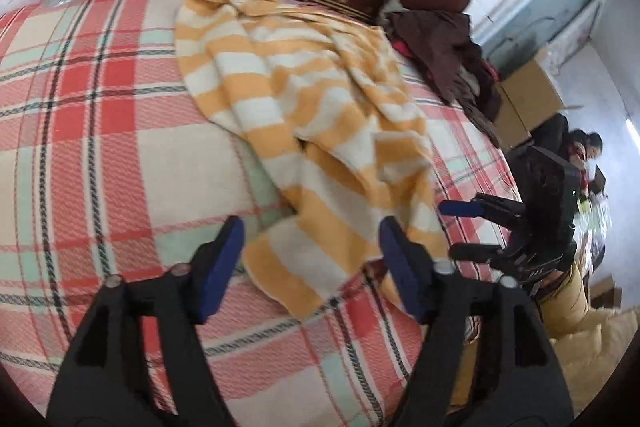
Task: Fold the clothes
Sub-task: 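Lower the striped sweater onto the open bed and release the right gripper, then grasp the sweater edge with the left gripper and pull it flat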
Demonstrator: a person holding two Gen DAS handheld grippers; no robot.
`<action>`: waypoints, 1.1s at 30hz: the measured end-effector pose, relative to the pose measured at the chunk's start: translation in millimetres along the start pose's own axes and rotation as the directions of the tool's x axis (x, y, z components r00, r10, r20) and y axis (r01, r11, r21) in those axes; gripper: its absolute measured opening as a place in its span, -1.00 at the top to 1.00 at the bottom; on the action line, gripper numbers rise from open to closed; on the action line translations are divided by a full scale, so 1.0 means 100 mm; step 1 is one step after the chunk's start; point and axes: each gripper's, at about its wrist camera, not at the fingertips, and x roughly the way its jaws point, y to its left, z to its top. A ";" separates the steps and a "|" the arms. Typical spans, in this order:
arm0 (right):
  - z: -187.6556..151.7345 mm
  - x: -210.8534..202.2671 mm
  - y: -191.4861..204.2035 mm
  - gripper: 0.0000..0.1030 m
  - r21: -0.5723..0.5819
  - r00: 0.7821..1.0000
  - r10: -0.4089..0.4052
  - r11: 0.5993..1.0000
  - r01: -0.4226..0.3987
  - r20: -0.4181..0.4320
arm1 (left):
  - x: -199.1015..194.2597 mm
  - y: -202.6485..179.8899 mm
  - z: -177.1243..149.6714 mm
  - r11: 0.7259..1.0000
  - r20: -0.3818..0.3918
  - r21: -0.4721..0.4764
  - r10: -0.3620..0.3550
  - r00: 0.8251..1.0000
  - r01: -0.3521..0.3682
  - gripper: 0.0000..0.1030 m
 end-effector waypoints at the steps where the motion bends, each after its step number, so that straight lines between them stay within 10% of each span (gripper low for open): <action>1: -0.06 0.06 0.15 -0.56 -0.042 1.000 -0.009 0.999 0.009 0.001 | 0.03 -0.11 -0.05 0.999 0.008 0.037 0.026 1.000 -0.026 -0.76; 4: -0.19 0.29 0.48 -0.55 -0.197 0.984 -0.180 0.964 0.176 -0.001 | 0.30 -0.29 -0.09 0.985 -0.018 0.111 0.136 0.990 -0.134 -0.62; 6: -0.22 0.32 0.50 -0.20 -0.236 0.967 -0.254 0.939 0.250 0.010 | 0.44 -0.27 -0.05 0.987 -0.056 0.090 0.142 0.988 -0.136 0.42; 8: -0.20 0.16 0.38 0.90 -0.186 0.968 -0.249 0.950 0.249 0.027 | 0.51 -0.16 -0.01 0.994 -0.098 0.023 0.104 0.990 -0.102 0.61; 11: -0.16 -0.26 0.07 0.93 -0.084 0.962 -0.260 0.960 0.267 0.084 | 0.35 -0.02 0.04 0.998 -0.073 -0.065 -0.004 0.997 -0.001 0.65; 15: -0.19 -0.81 -0.34 0.93 0.013 0.900 -0.414 0.909 0.417 0.136 | 0.05 0.02 0.10 0.985 -0.036 -0.112 -0.138 0.990 0.133 0.74; 17: -0.18 -0.93 -0.51 0.93 0.003 0.833 -0.535 0.842 0.540 0.141 | -0.04 0.03 0.13 0.981 -0.020 -0.117 -0.157 0.987 0.154 0.74; 19: -0.14 -0.99 -0.76 0.91 0.047 0.721 -0.680 0.731 0.681 0.134 | -0.07 0.05 0.13 0.981 -0.013 -0.123 -0.154 0.988 0.151 0.74; 21: -0.12 -1.01 -1.05 0.57 0.130 0.607 -0.790 0.612 0.780 0.084 | -0.05 0.05 0.09 0.989 -0.011 -0.115 -0.095 0.995 0.093 0.69; 22: -0.13 -1.00 -1.16 0.08 0.169 0.572 -0.820 0.568 0.805 0.027 | -0.02 0.04 0.07 0.991 -0.015 -0.114 -0.068 0.998 0.066 0.61; 23: -0.14 -1.01 -1.19 0.04 0.207 0.575 -0.818 0.562 0.801 -0.004 | -0.02 0.05 0.03 0.992 -0.021 -0.115 -0.061 0.998 0.058 0.27; 24: -0.15 -1.02 -1.09 0.04 0.224 0.623 -0.781 0.614 0.757 0.035 | -0.02 0.04 -0.01 0.992 -0.022 -0.115 -0.063 0.998 0.060 -0.17; 28: -0.22 -0.76 -0.32 -0.50 0.055 0.884 -0.418 0.908 0.416 0.210 | 0.02 -0.06 -0.07 0.999 -0.020 -0.037 -0.019 1.000 0.018 -0.45; 30: -0.23 -0.39 0.07 -0.60 -0.073 0.940 -0.286 0.950 0.304 0.183 | 0.08 -0.09 -0.04 1.000 -0.028 -0.011 0.007 1.000 -0.008 -0.45; 33: -0.14 0.21 0.28 -0.60 -0.171 0.955 -0.275 0.941 0.290 0.108 | 0.32 -0.10 0.03 0.999 -0.069 0.006 0.047 0.996 -0.047 -0.13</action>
